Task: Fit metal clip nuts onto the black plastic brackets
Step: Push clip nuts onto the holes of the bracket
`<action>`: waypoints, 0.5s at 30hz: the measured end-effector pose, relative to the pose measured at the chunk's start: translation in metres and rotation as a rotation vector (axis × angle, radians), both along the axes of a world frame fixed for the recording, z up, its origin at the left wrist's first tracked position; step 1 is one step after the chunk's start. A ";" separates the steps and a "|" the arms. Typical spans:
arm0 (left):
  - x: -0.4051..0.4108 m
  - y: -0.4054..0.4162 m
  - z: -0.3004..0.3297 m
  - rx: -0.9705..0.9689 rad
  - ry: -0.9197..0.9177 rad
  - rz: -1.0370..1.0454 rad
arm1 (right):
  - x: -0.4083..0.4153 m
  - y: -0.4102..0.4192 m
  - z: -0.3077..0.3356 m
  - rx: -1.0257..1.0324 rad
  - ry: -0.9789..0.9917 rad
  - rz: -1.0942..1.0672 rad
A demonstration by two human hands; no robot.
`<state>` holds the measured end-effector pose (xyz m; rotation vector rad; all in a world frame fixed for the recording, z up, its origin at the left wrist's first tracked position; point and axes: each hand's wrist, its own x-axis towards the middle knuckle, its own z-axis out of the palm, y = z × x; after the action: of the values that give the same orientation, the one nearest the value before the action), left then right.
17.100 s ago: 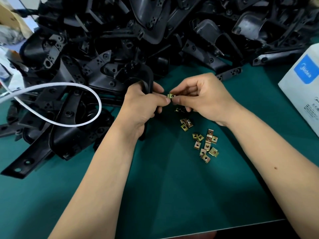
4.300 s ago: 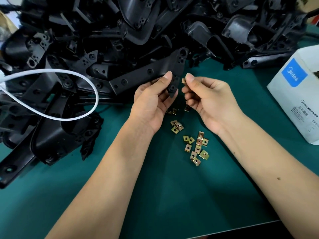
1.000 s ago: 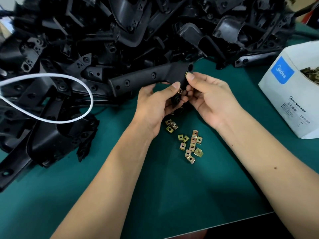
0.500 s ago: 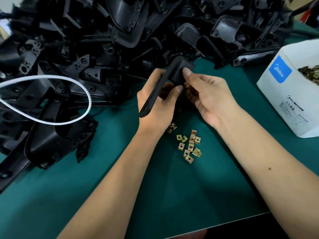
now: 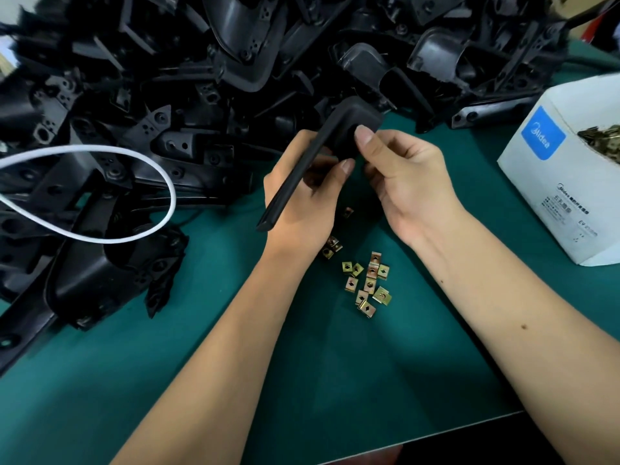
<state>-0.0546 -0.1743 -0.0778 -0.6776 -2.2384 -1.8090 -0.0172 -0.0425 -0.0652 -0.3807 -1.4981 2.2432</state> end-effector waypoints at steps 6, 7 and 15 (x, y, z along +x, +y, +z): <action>-0.002 0.001 -0.005 0.010 -0.233 -0.038 | 0.000 -0.005 -0.001 -0.107 0.014 0.032; -0.002 0.001 -0.005 0.016 -0.241 -0.037 | 0.000 -0.006 -0.001 -0.125 0.003 0.037; 0.000 0.001 -0.006 0.032 -0.297 -0.036 | -0.004 -0.011 -0.004 -0.165 -0.063 0.082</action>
<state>-0.0544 -0.1729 -0.0838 -0.4714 -2.3831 -2.0773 -0.0213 -0.0539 -0.0688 -0.4509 -1.3861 2.4494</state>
